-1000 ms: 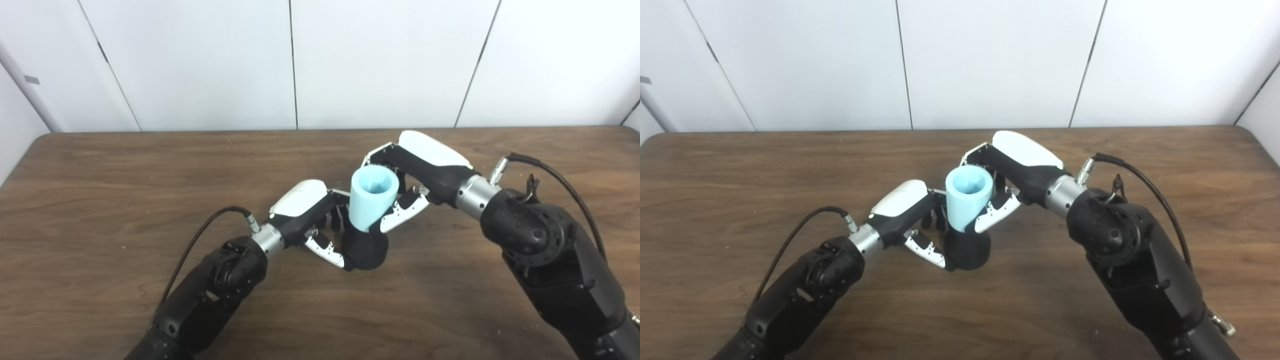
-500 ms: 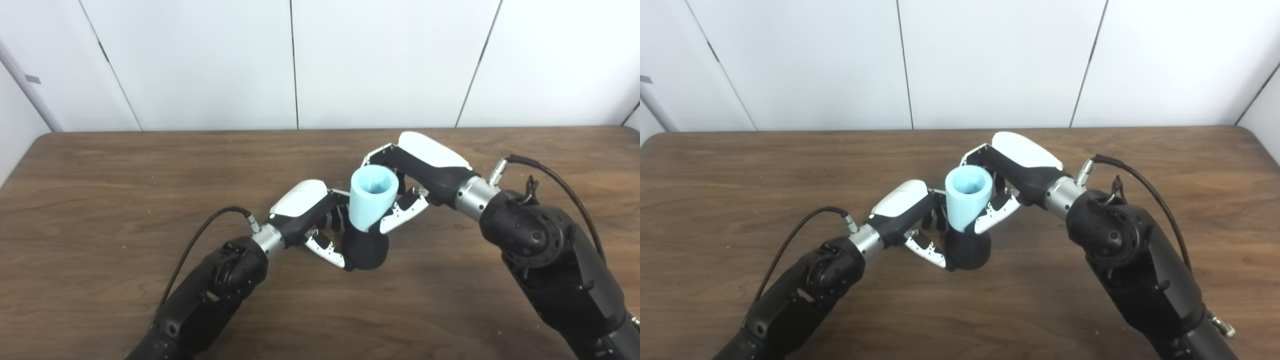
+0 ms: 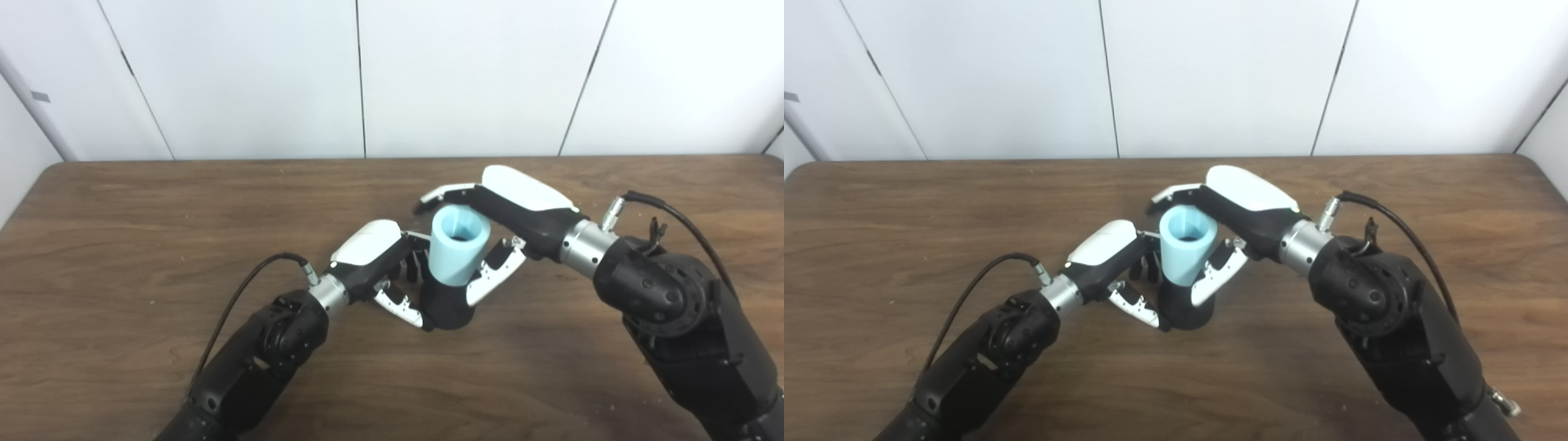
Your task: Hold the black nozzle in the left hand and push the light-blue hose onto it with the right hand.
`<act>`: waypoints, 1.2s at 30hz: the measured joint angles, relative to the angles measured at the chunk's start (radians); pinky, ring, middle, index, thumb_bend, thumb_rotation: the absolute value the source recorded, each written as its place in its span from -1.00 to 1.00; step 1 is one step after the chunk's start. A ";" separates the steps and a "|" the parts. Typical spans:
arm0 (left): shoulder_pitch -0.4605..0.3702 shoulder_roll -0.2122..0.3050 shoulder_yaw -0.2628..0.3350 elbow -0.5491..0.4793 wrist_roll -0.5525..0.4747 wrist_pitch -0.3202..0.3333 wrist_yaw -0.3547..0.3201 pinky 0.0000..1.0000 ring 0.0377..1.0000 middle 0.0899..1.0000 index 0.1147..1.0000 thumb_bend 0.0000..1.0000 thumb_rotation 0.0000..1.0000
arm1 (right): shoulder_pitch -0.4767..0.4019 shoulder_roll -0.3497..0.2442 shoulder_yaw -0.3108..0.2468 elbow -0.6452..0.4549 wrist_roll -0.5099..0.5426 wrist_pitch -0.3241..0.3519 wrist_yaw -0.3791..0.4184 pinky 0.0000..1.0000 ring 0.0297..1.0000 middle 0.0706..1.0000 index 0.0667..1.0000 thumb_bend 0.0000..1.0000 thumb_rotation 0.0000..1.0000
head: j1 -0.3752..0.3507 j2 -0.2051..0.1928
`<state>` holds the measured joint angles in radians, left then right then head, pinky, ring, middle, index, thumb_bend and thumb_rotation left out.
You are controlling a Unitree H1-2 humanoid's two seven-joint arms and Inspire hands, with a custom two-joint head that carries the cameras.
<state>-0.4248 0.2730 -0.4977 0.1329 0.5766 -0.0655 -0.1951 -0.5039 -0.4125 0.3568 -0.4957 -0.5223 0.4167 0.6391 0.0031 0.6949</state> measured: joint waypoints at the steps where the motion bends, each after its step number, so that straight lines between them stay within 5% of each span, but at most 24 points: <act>1: 0.000 -0.001 0.001 0.001 0.000 0.000 0.000 -0.08 -0.13 -0.14 -0.17 0.05 -1.00 | 0.000 -0.004 -0.004 0.000 0.004 -0.005 0.000 0.40 0.95 1.00 1.00 1.00 -0.46 | 0.000 -0.002; 19: -0.005 -0.007 0.010 0.038 -0.003 -0.047 0.020 -0.12 -0.14 -0.14 -0.17 0.05 -1.00 | 0.030 -0.021 -0.036 0.009 -0.095 -0.104 -0.024 0.78 1.00 1.00 1.00 1.00 -0.35 | -0.005 -0.011; 26: -0.002 -0.007 0.015 0.039 -0.003 -0.052 0.020 -0.09 -0.13 -0.13 -0.18 0.05 -1.00 | 0.031 -0.101 -0.080 -0.036 -0.037 -0.215 -0.010 0.82 1.00 1.00 1.00 1.00 -0.21 | -0.003 -0.009; 36: -0.001 -0.009 0.018 0.039 -0.003 -0.051 0.020 -0.03 -0.11 -0.12 -0.19 0.05 -1.00 | 0.061 -0.118 -0.089 -0.076 0.018 -0.229 0.029 0.97 1.00 1.00 1.00 1.00 -0.09 | -0.006 -0.011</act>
<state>-0.4258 0.2639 -0.4795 0.1722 0.5732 -0.1167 -0.1756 -0.4431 -0.5303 0.2675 -0.5717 -0.5045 0.1874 0.6680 -0.0031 0.6842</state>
